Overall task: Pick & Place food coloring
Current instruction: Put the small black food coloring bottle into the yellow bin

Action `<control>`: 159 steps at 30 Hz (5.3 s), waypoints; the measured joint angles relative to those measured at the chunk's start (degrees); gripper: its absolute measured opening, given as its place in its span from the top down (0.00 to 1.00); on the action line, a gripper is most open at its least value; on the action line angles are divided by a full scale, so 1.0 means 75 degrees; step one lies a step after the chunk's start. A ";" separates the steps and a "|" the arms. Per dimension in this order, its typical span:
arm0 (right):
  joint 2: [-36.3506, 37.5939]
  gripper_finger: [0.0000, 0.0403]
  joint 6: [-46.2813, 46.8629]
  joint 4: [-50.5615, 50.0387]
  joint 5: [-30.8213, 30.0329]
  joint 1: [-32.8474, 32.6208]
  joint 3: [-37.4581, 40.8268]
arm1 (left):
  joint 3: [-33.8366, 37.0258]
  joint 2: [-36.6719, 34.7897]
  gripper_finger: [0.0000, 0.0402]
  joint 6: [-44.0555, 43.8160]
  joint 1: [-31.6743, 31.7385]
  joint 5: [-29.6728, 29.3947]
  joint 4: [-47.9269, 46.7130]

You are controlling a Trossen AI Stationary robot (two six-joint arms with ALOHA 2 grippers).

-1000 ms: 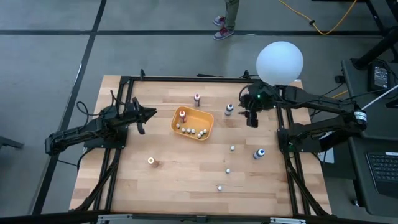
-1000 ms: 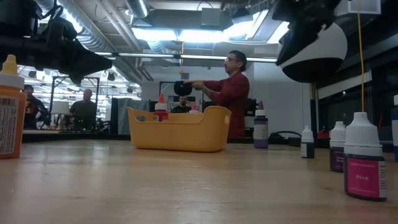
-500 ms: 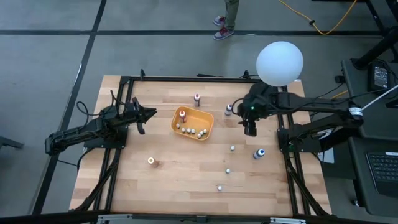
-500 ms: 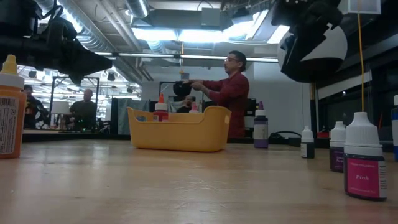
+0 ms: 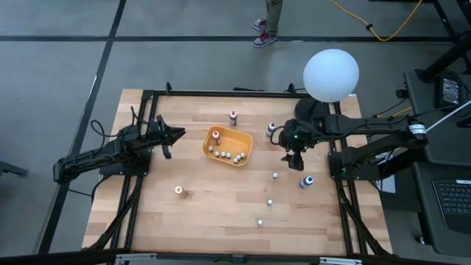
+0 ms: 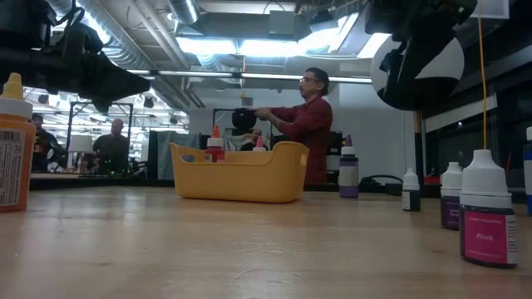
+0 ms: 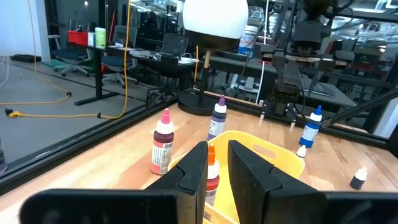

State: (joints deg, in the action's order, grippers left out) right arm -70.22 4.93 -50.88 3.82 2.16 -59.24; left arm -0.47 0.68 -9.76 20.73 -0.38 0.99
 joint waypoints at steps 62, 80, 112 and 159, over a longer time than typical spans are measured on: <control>-0.0119 0.32 -0.0115 0.0018 -0.0360 -0.0633 0.0003 | 0.0000 0.0001 0.86 0.0000 0.0000 -0.0003 0.0006; -0.0119 0.32 -0.0357 0.0036 -0.0363 -0.0633 0.0003 | 0.0000 0.0001 0.85 0.0000 0.0001 -0.0003 0.0006; -0.0119 0.32 0.0550 0.0033 -0.0704 -0.0494 0.0003 | 0.0000 0.0001 0.85 -0.0001 0.0001 -0.0003 0.0005; -0.2718 0.32 0.3108 0.0477 -0.0497 -0.1569 0.0189 | 0.0001 -0.0001 0.85 0.0000 0.0002 -0.0003 0.0006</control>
State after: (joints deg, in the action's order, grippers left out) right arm -90.61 28.24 -47.30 0.10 -9.61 -57.82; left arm -0.46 0.67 -9.76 20.75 -0.40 1.04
